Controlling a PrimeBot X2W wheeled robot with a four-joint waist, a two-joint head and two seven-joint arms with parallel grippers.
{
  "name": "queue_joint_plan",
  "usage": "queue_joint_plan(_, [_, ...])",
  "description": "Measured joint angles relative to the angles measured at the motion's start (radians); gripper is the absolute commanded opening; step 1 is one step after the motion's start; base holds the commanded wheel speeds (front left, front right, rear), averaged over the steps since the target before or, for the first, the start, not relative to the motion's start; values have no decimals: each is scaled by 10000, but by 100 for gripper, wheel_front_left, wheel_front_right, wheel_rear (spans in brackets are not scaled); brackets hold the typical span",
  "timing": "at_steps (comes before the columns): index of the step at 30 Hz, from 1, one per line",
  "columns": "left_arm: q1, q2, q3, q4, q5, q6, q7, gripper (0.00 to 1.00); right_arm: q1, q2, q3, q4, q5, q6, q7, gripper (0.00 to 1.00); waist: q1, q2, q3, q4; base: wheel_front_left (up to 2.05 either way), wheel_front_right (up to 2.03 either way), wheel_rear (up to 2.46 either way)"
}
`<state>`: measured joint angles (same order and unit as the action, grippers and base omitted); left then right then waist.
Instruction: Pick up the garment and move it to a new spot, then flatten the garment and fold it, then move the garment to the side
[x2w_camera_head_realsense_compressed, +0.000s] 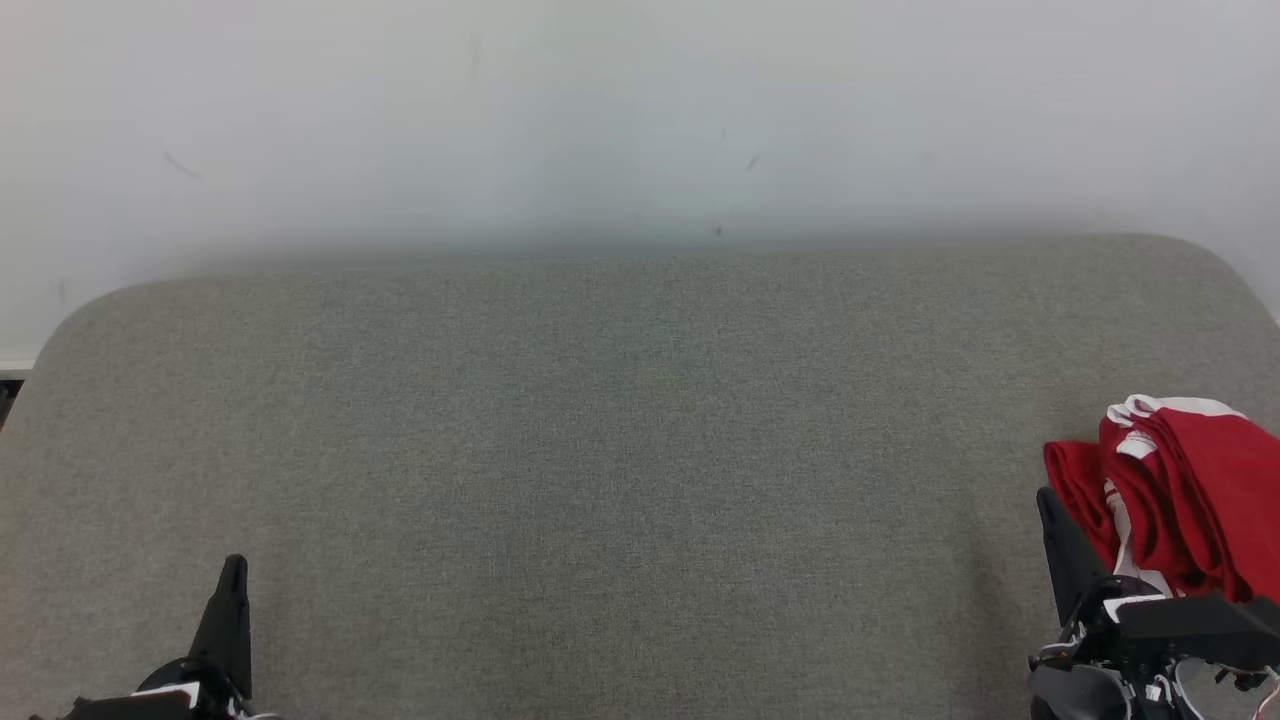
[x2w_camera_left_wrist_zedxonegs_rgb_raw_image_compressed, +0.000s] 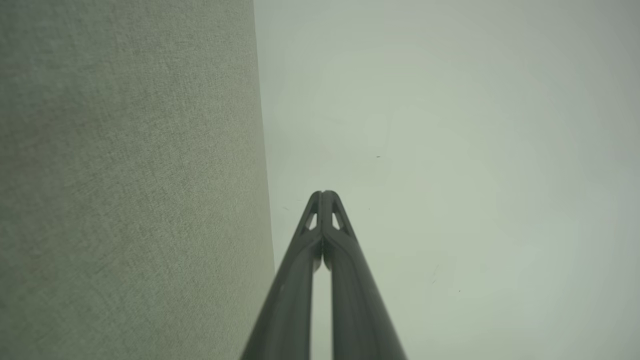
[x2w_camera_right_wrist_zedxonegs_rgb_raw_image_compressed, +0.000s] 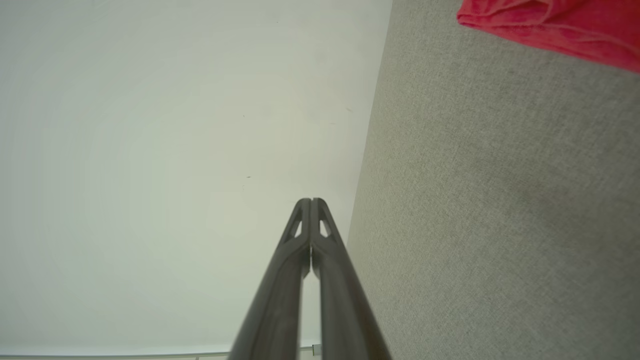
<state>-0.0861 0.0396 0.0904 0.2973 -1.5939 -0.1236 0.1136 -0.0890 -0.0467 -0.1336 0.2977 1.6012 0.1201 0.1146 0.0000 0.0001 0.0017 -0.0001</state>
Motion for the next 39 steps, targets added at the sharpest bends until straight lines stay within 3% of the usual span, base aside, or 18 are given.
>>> queue_joint_plan(39, [-1, -2, -2, 2, 0, -2, 0, 0, 0, 2, 2, -8, 2, 0, 0, 0, -1, 0, 1, 0, 0, 0, 0])
